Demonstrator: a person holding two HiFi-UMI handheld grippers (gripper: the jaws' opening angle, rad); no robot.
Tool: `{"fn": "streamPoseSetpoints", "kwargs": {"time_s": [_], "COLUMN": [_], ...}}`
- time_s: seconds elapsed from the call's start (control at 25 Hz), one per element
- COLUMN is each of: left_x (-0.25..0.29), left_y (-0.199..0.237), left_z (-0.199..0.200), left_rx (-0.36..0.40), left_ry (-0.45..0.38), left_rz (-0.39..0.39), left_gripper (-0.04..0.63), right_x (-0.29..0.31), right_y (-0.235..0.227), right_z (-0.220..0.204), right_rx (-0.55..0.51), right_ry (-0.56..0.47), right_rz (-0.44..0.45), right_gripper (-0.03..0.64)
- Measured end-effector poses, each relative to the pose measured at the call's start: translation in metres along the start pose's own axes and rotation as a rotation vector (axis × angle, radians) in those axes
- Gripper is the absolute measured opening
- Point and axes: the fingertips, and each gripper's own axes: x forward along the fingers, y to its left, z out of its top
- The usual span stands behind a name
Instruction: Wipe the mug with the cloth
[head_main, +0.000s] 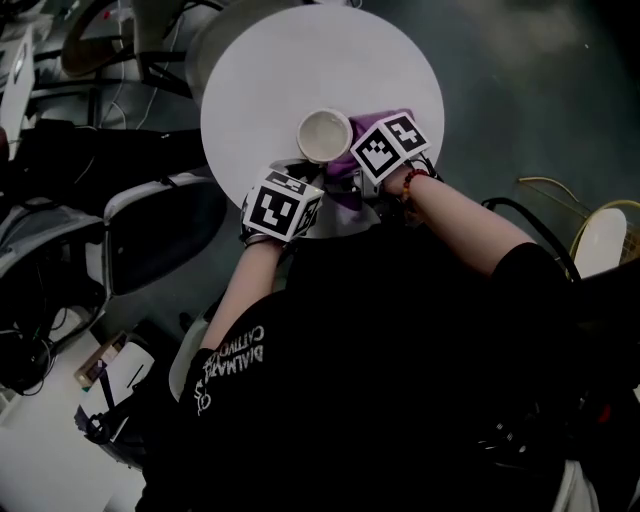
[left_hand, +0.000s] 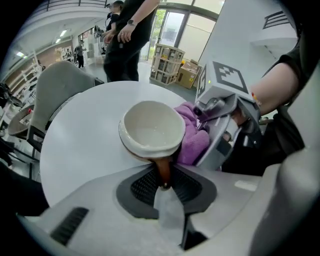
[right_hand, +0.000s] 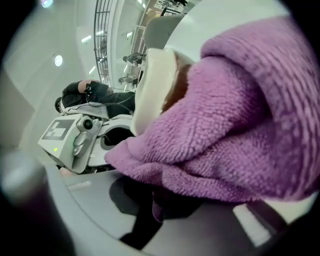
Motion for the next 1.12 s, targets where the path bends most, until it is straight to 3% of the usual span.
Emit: {"fn": "streamPoseSetpoints", "kwargs": {"time_s": [0.16,0.28,0.44,0.6,0.76,0.96,1.12], "left_x": [0.001,-0.001,-0.005,-0.008,-0.017,-0.053,-0.094], "left_y": [-0.003,-0.008,-0.020,-0.014,-0.020,-0.019,-0.032], "left_z": [0.003,-0.002,-0.005,0.011,0.007,-0.009,-0.018], "left_rx": [0.016,0.000,-0.058,-0.140,-0.156,-0.373,-0.548], "left_ry": [-0.042,-0.059,-0.089,-0.198,-0.289,-0.473,-0.683], "left_rz": [-0.020,-0.014,-0.003,0.058,0.147,0.254,0.330], "left_gripper": [0.064,0.064,0.066,0.066,0.086,0.107,0.070], "right_x": [-0.001,-0.005,-0.023,-0.059,-0.105,-0.189,-0.257], "right_y": [0.046,0.085,0.109,0.126,0.152,0.180,0.182], "right_z": [-0.040,-0.071,-0.081,-0.068,-0.051,-0.024,0.002], "right_rx": [-0.125,-0.301,-0.553,-0.700,-0.691,-0.727,-0.719], "right_ry": [0.136,0.233,0.287,0.335,0.221,-0.011,-0.226], "right_rz": [0.139,0.221,0.202,0.215,0.273,0.273,0.158], "right_gripper": [0.031,0.031,0.031,0.031,0.031,0.031,0.031]}}
